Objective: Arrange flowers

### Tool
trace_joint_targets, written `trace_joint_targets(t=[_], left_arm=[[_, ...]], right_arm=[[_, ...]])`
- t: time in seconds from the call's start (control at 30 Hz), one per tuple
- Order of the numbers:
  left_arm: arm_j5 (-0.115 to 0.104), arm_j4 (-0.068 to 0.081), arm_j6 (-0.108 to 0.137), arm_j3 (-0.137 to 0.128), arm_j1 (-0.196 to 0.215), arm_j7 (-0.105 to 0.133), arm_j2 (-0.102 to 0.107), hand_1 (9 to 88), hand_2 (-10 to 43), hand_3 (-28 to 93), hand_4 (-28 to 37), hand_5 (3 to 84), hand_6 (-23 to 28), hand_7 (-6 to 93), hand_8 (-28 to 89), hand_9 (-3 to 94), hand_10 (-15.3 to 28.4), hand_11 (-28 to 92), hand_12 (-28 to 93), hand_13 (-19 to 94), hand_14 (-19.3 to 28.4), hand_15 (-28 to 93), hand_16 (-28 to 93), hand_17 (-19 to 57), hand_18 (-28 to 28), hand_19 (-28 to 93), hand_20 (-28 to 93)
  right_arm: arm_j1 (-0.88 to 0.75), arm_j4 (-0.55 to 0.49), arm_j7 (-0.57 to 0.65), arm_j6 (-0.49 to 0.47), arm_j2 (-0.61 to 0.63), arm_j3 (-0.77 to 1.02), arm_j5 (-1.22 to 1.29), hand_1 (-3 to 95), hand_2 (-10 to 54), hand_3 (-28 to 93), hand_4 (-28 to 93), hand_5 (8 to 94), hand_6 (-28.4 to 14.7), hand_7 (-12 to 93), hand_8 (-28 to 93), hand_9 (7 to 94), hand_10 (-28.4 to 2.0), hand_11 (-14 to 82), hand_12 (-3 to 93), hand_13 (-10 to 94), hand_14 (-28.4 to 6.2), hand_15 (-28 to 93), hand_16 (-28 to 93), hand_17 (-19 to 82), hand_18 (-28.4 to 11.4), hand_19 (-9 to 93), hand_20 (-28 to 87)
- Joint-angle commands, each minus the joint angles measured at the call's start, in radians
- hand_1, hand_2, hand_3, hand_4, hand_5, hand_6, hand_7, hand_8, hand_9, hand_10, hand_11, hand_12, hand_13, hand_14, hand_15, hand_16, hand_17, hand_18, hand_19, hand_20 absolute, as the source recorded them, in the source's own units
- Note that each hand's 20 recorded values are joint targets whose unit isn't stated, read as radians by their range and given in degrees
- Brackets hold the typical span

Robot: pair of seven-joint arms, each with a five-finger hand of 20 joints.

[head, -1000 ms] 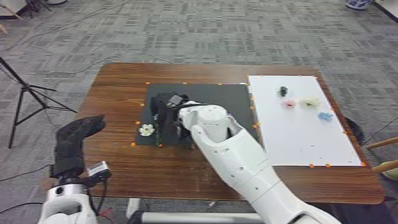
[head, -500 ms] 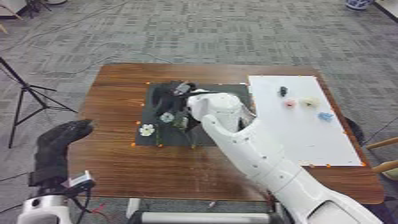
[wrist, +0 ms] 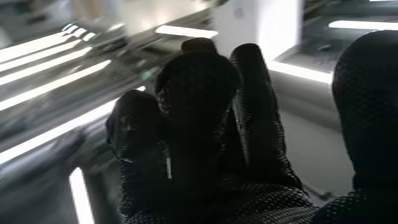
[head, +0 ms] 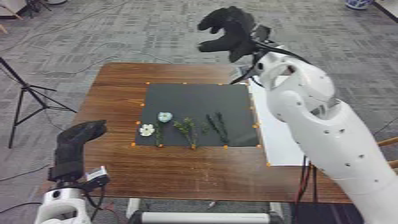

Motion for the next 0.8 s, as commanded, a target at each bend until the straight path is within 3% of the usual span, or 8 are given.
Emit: trace_joint_targets(t=[0.03,0.3,0.5,0.57,0.6,0.8], left_arm=[[0.006,-0.015,-0.008,-0.009,0.033,0.0,-0.011,31.9,2.9,68,-23.2,56.8,0.0,24.8,-10,56.3,14.1,28,15,43,17.7,32,1,4.2,14.3,15,20],[0.0,-0.021,-0.01,-0.013,0.056,0.007,-0.025,32.1,2.9,68,-23.1,56.9,-0.1,24.8,-10,56.4,14.1,28,15,43,17.8,32,1,4.4,14.4,15,21],[0.023,-0.021,-0.05,-0.015,0.06,0.001,-0.033,32.3,3.1,68,-23.2,57.0,-0.1,24.4,-10,56.4,14.1,28,15,44,17.7,32,1,4.8,14.3,15,21],[0.023,-0.023,-0.048,-0.019,0.066,-0.004,-0.033,32.4,3.1,68,-23.1,56.9,-0.1,24.4,-10,56.4,14.1,28,15,44,17.7,32,1,4.8,14.4,15,21],[0.015,-0.031,-0.033,-0.023,0.077,0.0,-0.035,32.3,3.2,68,-23.1,56.9,-0.1,24.5,-10,56.4,14.1,28,15,44,17.7,32,1,4.8,14.4,15,21],[0.002,-0.033,-0.028,-0.031,0.078,0.001,-0.038,32.3,3.2,67,-22.9,57.1,-0.3,24.5,-10,56.5,14.1,27,16,44,17.7,32,1,4.7,14.6,16,21]], right_arm=[[-0.267,0.086,0.099,-0.039,0.308,0.209,-0.025,33.1,-9.5,66,-17,56.5,-0.2,16,-6,65.1,-13.4,10.0,17.7,87,-3.9,56,34,54,-16.7,93,54],[-0.335,0.209,0.148,-0.041,0.297,0.286,-0.045,34.0,-9.5,66,-17,57.7,0.2,17,-7,66.3,-13.0,10.5,18.6,87,-4.0,56,34,54,-16.9,93,54],[-0.465,0.192,0.14,-0.072,0.295,0.4,-0.088,34.4,-9.5,66,-17,58.4,0.4,18,-7,66.9,-12.4,11.3,19.0,87,-4.0,57,33,54,-17.1,93,55],[-0.522,0.179,0.145,-0.072,0.292,0.447,-0.069,34.2,-9.5,66,-17,58.6,0.5,19,-7,67.0,-12.4,11.4,19.1,87,-4.1,57,33,54,-17.1,93,55],[-0.538,0.18,0.141,-0.082,0.285,0.461,-0.076,34.1,-9.5,66,-17,58.7,0.6,19,-7,67.1,-12.3,11.5,19.1,87,-4.0,57,33,54,-17.1,93,56],[-0.582,0.197,0.154,-0.101,0.264,0.471,-0.086,33.6,-9.5,66,-17,59.0,0.4,19,-7,67.1,-12.3,11.6,19.1,87,-4.2,58,33,54,-17.3,93,56]])
